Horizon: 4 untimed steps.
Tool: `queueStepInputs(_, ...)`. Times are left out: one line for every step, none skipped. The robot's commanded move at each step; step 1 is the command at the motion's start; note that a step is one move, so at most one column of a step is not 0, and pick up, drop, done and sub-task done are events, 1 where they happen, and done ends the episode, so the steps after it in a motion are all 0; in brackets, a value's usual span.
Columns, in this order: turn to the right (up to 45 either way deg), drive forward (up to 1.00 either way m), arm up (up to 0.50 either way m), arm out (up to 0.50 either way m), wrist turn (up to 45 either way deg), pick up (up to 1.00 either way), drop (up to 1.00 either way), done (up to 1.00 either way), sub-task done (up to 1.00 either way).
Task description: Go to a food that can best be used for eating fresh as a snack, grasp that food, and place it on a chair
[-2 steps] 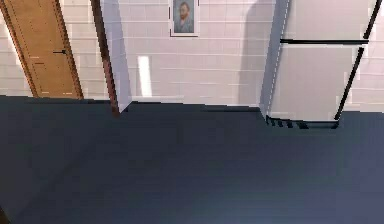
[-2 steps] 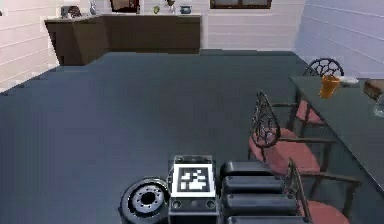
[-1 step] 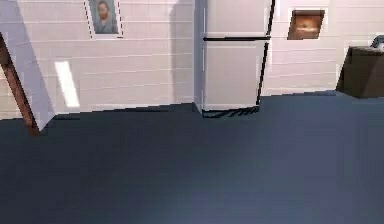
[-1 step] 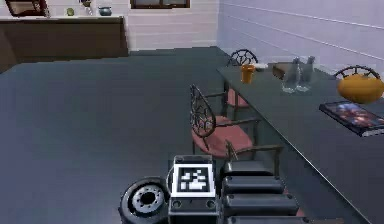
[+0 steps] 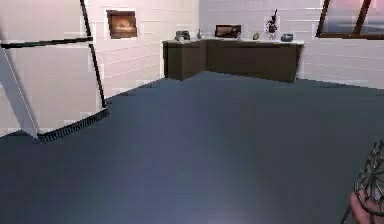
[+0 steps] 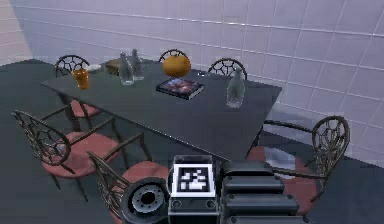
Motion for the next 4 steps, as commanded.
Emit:
queueStepInputs(45.0,0.0,0.0,0.0,0.0,0.0,0.0,0.0,0.0)
queueStepInputs(0.0,0.2,0.0,0.0,0.0,0.0,0.0,0.0,0.0)
queueStepInputs(33.0,0.0,0.0,0.0,0.0,0.0,0.0,0.0,0.0)
queueStepInputs(-24.0,0.0,0.0,0.0,0.0,0.0,0.0,0.0,0.0)
